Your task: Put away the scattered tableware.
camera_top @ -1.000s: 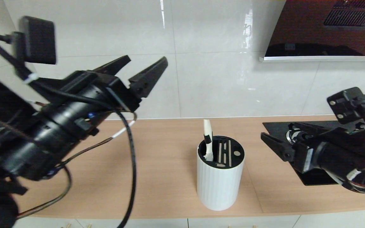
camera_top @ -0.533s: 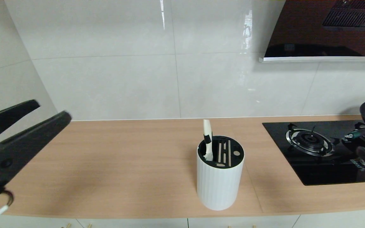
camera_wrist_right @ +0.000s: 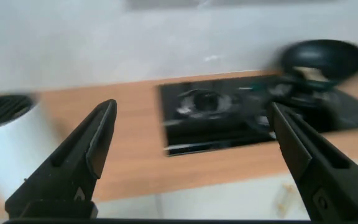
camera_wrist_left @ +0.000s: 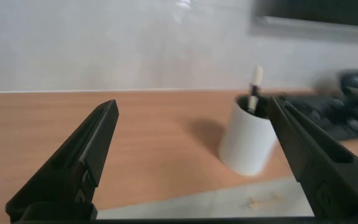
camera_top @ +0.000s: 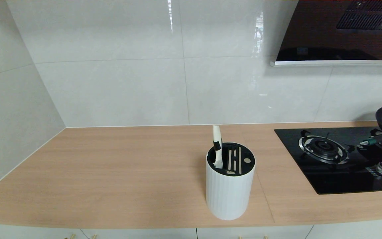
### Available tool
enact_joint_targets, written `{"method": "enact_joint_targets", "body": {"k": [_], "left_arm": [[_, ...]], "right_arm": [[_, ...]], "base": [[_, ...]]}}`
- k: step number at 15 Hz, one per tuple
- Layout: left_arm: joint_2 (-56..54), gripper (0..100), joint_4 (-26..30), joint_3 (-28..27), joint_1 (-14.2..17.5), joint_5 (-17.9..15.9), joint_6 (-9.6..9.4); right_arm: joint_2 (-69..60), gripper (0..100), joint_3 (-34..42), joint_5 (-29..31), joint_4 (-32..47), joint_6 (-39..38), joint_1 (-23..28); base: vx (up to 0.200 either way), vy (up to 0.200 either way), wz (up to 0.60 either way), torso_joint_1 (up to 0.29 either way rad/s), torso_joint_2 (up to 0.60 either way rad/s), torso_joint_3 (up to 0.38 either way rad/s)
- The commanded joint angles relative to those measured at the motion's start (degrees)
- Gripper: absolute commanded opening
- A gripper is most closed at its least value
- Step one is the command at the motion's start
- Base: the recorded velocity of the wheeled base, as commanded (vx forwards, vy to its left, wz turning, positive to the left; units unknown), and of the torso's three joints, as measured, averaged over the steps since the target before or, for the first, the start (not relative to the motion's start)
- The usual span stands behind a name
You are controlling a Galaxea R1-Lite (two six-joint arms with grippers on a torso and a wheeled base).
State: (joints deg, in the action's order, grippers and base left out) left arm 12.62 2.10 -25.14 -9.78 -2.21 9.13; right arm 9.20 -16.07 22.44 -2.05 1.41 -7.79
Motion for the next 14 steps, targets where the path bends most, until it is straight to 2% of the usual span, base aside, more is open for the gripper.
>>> {"method": "enact_joint_targets", "body": {"k": [1, 3, 4, 6, 7, 8, 9, 10, 11, 13, 14], "left_arm": [[-7.6, 100, 0.5, 1.8, 6.3, 0.0, 0.1], [-10.2, 100, 0.6, 2.0, 9.1, -0.5, 0.01], [-11.3, 100, 0.5, 3.2, 10.4, -0.5, 0.01], [-11.3, 100, 0.3, 6.1, 10.4, 1.9, -0.43], [-12.1, 100, 0.1, 11.5, 10.4, 2.3, -3.33], [-12.4, 100, -0.4, 14.3, 10.3, 2.7, -5.7], [-12.4, 100, -0.4, 14.3, 10.3, 2.7, -5.7], [-12.4, 100, -8.2, 24.6, 10.2, 4.7, -9.48], [-12.4, 100, -5.3, 25.1, 10.2, 5.8, -10.98], [-12.4, 100, -2.8, 24.8, 10.2, 7.5, -10.62], [-12.4, 100, -2.3, 25.0, 10.2, 5.7, -10.62]], "right_arm": [[-5.2, 100, 1.3, -0.5, 0.3, 0.1, 5.9], [-9.2, 100, 3.0, -3.5, 2.1, 1.2, 7.8], [-9.2, 100, 4.7, -2.8, 1.6, 1.4, 7.9], [-9.2, 100, 8.4, -2.3, 0.4, 1.8, 7.9], [-9.2, 100, 13.2, -2.4, -1.6, 2.1, 7.9], [-9.2, 100, 15.5, -2.7, -4.4, 2.0, 7.9], [-9.2, 100, 15.5, -2.7, -4.4, 2.0, 7.9], [-9.2, 100, 16.1, -5.7, -3.8, 1.1, 7.9], [-9.2, 100, 16.1, -7.5, -2.1, 1.1, 7.9], [-9.2, 100, 16.1, -9.5, -1.3, 1.0, 7.9], [-9.1, 100, 16.1, -10.2, -1.3, 0.8, 7.9]], "base": [[0.0, 0.0, 0.0, 0.0, 0.0, 0.0], [0.0, 0.0, 0.0, 0.0, 0.0, 0.0], [0.0, 0.0, 0.0, 0.0, 0.0, 0.0], [0.0, 0.0, 0.0, 0.0, 0.0, 0.0], [0.0, 0.0, 0.0, 0.0, 0.0, 0.0], [0.0, 0.0, 0.0, 0.0, 0.0, 0.0], [0.0, 0.0, 0.0, 0.0, 0.0, 0.0], [0.0, 0.0, 0.0, 0.0, 0.0, 0.0], [0.0, 0.0, 0.0, 0.0, 0.0, 0.0], [0.0, 0.0, 0.0, 0.0, 0.0, 0.0], [0.0, 0.0, 0.0, 0.0, 0.0, 0.0]]}}
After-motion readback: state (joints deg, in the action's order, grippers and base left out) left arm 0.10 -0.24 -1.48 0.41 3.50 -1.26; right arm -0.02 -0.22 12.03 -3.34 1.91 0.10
